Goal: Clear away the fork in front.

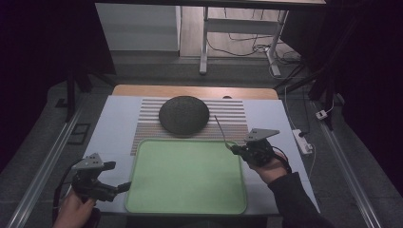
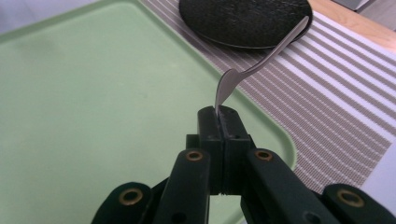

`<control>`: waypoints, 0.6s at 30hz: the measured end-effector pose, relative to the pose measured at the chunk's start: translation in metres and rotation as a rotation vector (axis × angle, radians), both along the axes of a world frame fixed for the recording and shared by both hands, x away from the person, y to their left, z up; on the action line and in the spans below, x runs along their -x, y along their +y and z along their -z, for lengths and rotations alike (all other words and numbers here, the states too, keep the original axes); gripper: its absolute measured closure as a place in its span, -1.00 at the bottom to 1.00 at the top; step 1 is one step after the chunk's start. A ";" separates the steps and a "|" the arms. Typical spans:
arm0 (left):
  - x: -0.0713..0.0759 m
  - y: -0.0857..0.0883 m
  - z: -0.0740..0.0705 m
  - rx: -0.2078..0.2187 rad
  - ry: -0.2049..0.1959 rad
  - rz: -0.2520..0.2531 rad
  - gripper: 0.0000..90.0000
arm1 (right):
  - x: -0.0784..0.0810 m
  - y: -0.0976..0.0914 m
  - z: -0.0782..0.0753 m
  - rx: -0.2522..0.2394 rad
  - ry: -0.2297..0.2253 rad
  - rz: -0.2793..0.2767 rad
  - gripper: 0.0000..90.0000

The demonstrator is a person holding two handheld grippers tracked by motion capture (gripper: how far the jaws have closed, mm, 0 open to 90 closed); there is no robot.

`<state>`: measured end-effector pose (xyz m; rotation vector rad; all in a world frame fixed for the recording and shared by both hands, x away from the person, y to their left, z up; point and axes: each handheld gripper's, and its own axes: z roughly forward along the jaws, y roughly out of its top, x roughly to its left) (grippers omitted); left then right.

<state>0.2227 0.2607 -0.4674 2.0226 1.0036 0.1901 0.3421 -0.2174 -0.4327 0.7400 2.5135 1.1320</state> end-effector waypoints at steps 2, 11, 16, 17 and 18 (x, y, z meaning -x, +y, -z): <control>-0.005 -0.004 -0.002 0.007 0.009 0.014 -1.00 | 0.002 -0.001 0.000 -0.005 0.000 -0.002 1.00; -0.039 -0.032 -0.012 -0.027 0.026 0.122 -1.00 | 0.024 -0.006 -0.005 -0.027 0.024 -0.045 1.00; -0.059 -0.052 -0.017 -0.034 0.024 0.184 -1.00 | 0.032 -0.006 -0.005 -0.038 0.038 -0.064 0.99; -0.063 -0.056 -0.018 -0.034 0.022 0.195 -1.00 | 0.034 -0.005 -0.005 -0.043 0.043 -0.068 0.99; -0.066 -0.061 -0.019 -0.036 0.023 0.204 -1.00 | 0.035 -0.005 -0.005 -0.041 0.044 -0.076 0.99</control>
